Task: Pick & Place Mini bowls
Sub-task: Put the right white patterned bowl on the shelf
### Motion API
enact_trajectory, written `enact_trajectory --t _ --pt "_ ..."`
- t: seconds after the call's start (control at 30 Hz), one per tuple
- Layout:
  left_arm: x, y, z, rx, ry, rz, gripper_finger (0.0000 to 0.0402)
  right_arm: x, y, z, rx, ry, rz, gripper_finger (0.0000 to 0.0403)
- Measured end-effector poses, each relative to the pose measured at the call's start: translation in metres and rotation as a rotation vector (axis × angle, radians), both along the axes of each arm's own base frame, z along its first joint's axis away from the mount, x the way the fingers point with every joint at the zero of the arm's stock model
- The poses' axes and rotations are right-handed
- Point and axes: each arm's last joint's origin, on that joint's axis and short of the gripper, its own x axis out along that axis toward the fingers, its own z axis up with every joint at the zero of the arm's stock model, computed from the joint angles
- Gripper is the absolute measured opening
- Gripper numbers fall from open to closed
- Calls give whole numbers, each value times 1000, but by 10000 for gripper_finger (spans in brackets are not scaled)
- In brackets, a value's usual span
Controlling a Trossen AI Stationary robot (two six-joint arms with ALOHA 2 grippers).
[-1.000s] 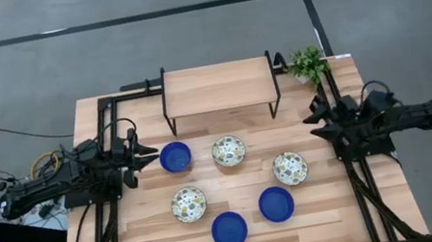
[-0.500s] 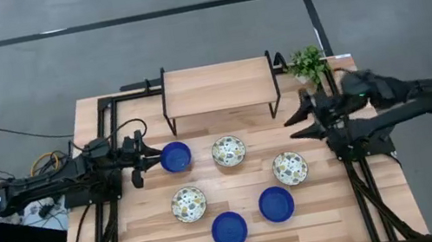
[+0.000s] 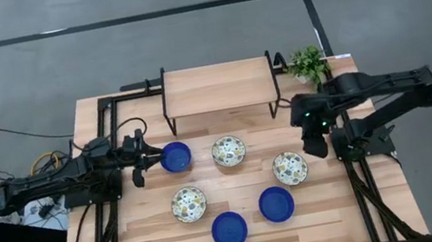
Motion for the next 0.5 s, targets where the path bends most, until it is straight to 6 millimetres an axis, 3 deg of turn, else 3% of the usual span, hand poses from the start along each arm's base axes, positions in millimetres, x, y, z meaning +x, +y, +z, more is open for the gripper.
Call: enact_trajectory --t 0.5 --pt "0 0 2 3 -16 0 82 35 0 -23 -1 88 -8 178"
